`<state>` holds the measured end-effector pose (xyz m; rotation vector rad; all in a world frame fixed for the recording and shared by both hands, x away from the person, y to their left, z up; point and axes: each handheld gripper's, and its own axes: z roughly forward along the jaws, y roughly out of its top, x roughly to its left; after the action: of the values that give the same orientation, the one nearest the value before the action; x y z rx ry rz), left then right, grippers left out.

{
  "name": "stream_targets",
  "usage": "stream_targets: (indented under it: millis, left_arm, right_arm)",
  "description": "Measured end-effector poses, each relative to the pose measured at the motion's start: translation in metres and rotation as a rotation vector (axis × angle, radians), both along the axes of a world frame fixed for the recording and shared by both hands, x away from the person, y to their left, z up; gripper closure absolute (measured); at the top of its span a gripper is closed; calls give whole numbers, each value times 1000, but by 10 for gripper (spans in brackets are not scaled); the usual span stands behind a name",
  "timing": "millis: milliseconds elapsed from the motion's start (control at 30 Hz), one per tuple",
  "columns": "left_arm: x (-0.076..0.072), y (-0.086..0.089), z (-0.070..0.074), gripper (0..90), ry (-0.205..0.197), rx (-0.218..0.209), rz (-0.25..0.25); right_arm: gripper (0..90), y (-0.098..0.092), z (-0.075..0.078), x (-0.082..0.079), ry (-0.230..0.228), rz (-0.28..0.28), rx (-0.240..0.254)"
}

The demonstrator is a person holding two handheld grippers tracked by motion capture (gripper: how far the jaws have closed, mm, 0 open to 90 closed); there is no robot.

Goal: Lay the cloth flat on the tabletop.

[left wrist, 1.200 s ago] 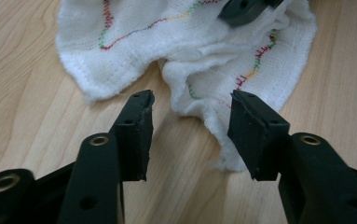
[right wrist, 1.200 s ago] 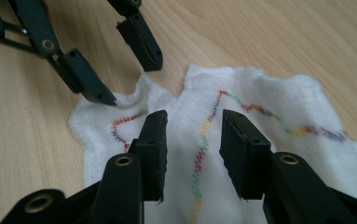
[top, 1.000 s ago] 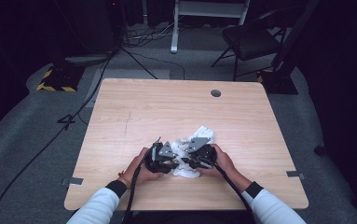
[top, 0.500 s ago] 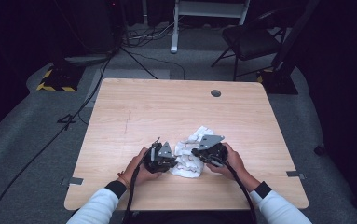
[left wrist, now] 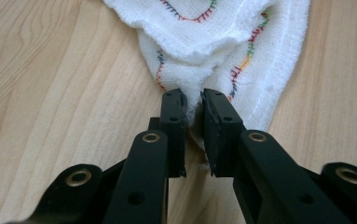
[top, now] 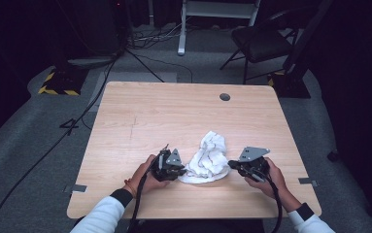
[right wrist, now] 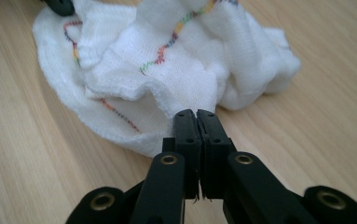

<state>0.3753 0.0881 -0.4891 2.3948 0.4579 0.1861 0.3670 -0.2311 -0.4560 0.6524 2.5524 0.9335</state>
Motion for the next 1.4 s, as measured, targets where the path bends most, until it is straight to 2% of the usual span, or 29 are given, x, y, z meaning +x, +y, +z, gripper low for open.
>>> stream_targets:
  millis: [100,167,233,300,333,400,500,567,600,800,867,900,1000,1033,1067,1133,1167,1200,1300,1400]
  left_arm:
    - [-3,-2,0,757,-1,2,-6]
    - [-5,-4,0,726,-13,3,-14]
    - [-8,-7,2,670,-35,-14,-16]
    - [-8,-7,3,627,-37,-26,-18]
    - [-9,-8,5,606,-38,-43,-15]
    - [-9,-9,6,589,-37,-51,-12]
    - [-9,-10,10,473,-42,-66,12]
    - [-8,-10,14,396,-52,-89,33]
    - [-7,-11,15,369,-47,-100,37]
    - [-3,-29,13,348,-44,-89,12]
    - [2,-38,11,391,-34,-72,5]
    - [4,-41,11,430,-42,-63,9]
    - [11,-46,10,568,-30,-56,-12]
    - [11,-46,10,615,-30,-56,-12]
    - [12,-47,9,651,-38,-33,-15]
    - [15,-49,6,705,-38,-7,-25]
    - [17,-49,5,705,-41,-1,-29]
    - [18,-49,5,748,-45,5,-35]
    - [18,-47,6,825,-61,9,-34]
    - [19,-42,11,854,-81,8,-29]
  right_arm:
    - [871,-6,-5,-2,18,-15,-3]
    - [836,-10,-11,-4,28,-26,-20]
    - [802,-13,-16,-7,35,-32,-43]
    - [764,-14,-16,-10,12,-34,-62]
    - [743,-16,-15,-11,-4,-36,-60]
    - [732,-17,-14,-12,-1,-39,-51]
    - [669,-21,-10,-14,-16,-40,-10]
    - [647,-19,-6,-16,-27,-22,22]
    - [605,-14,-3,-19,-36,2,33]
    - [528,2,-2,-24,-40,63,49]
    - [483,13,-4,-27,-33,87,42]
    - [471,17,-6,-27,-33,94,39]
    - [451,26,-12,-27,-29,114,13]
    - [447,27,-14,-26,-27,112,4]
    - [451,28,-17,-25,-23,105,-6]
    - [486,29,-21,-22,-18,87,-32]
    - [486,29,-21,-22,-18,87,-32]
    - [543,28,-23,-19,-19,75,-48]
    - [691,24,-23,-17,-29,53,-51]
    - [758,21,-21,-17,-43,39,-46]
